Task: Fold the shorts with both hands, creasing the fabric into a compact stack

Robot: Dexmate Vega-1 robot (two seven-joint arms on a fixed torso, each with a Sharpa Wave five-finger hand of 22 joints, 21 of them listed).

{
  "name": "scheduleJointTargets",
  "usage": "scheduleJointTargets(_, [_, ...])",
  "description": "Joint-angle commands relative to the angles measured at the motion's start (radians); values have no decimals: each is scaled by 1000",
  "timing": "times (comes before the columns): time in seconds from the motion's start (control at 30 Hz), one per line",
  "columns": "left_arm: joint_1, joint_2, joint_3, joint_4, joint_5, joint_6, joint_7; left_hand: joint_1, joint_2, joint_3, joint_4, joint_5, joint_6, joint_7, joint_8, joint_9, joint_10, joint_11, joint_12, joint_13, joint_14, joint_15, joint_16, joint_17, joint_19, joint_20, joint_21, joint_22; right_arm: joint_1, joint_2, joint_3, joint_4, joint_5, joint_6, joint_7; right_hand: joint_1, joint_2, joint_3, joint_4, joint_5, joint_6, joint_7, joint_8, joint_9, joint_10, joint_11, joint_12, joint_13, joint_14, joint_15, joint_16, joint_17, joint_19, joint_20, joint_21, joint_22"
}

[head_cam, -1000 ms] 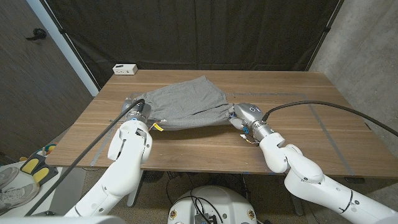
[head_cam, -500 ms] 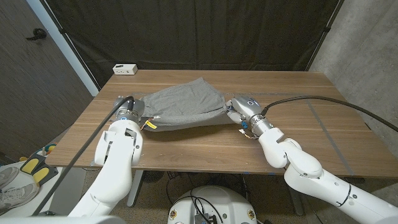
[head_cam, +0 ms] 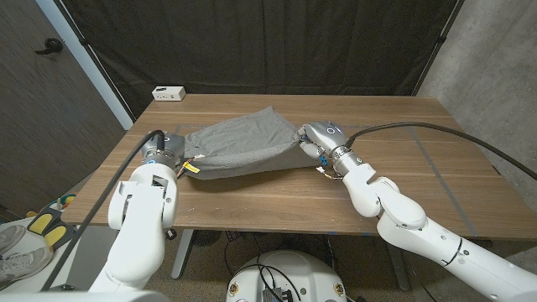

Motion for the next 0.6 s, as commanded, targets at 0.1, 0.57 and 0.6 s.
scheduleJointTargets(0.1, [16,-51,-44,-26,-17,-14,-2,-9,-5,17,3,15,194,202,3,11,-13,1,-7,1,-11,-35,1,5,-5,7,-4,2,108,64,-30,98,-30,89,-6,7,-7,5,-1,4,5,-4,-9,1,-1,-5,-4,-3,0,-139,-8,4,-6,3,7,-1])
scheduleJointTargets(0.57, [-29,-92,-50,9,131,-32,-103,-31,-4,41,6,26,139,202,-4,31,-44,11,-24,3,-33,-17,-3,6,-21,18,-7,4,218,129,-64,217,-42,134,-28,5,-9,8,-1,4,8,-7,-12,1,0,-7,-7,-7,3,-140,-16,6,-6,2,11,-3])
scheduleJointTargets(0.6, [-33,-98,-49,15,146,-30,-108,-32,-4,41,6,26,139,203,-4,32,-44,11,-24,3,-33,-16,-3,6,-22,18,-7,4,222,132,-64,223,-35,138,-28,5,-10,8,-1,4,9,-6,-12,1,1,-9,-7,-7,3,-140,-16,6,-7,2,11,-3])
